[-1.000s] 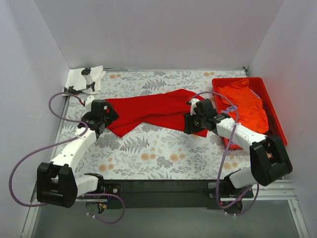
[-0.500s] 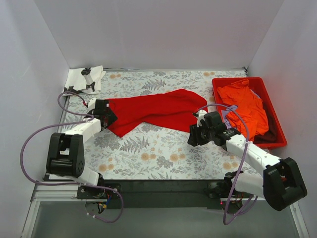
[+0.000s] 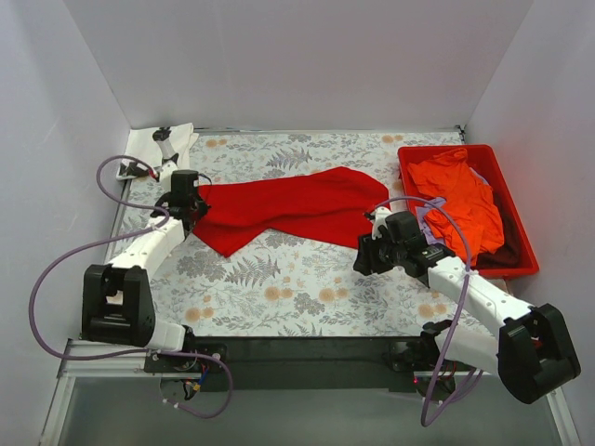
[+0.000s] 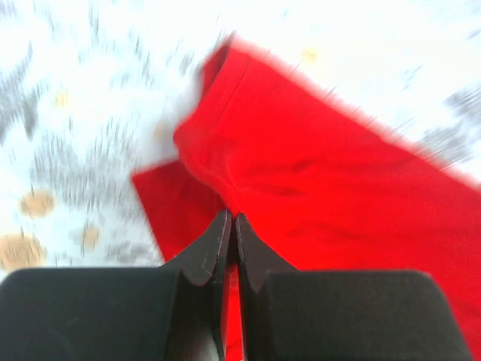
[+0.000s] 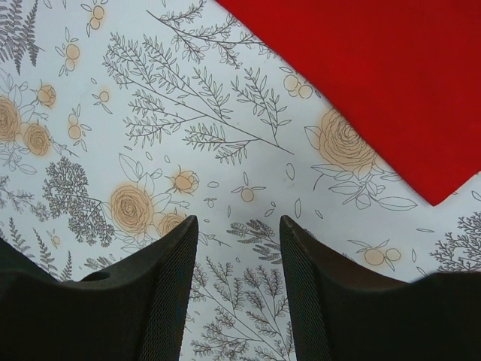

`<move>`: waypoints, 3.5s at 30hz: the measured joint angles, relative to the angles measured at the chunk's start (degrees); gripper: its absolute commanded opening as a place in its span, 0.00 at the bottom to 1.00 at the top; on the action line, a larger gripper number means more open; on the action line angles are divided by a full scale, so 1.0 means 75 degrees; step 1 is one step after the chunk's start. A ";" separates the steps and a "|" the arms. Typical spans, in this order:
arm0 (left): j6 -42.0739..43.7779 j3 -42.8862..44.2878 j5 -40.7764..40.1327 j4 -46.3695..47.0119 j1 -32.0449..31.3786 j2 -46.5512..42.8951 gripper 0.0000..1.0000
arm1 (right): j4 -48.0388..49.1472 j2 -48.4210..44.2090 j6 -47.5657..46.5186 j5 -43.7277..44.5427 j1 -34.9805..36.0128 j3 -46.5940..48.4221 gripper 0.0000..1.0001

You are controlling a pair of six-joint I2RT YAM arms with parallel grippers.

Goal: Fold and stack the t-shirts
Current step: Flatten the tshirt out

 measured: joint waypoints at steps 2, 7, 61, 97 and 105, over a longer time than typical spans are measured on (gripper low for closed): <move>0.0230 0.0478 -0.0128 -0.0006 0.0000 -0.0160 0.03 | -0.0009 -0.0099 -0.0006 0.0061 0.0000 0.0000 0.54; 0.0892 0.1842 -0.0545 0.0571 0.0000 0.0140 0.08 | -0.0125 -0.0160 -0.0041 0.0204 0.0000 0.0000 0.54; 0.1728 0.2524 0.1180 -0.2060 0.1594 0.3383 0.59 | -0.0455 -0.0087 -0.0242 -0.0125 0.0000 0.0050 0.54; 0.1052 0.2159 0.1137 -0.3809 0.1585 0.2448 0.62 | -0.0455 -0.0574 -0.0242 -0.0122 0.0000 -0.0026 0.54; 0.0991 0.2145 0.1137 -0.3841 0.1585 0.2095 0.58 | -0.0452 -0.0647 -0.0242 -0.0122 0.0000 -0.0128 0.54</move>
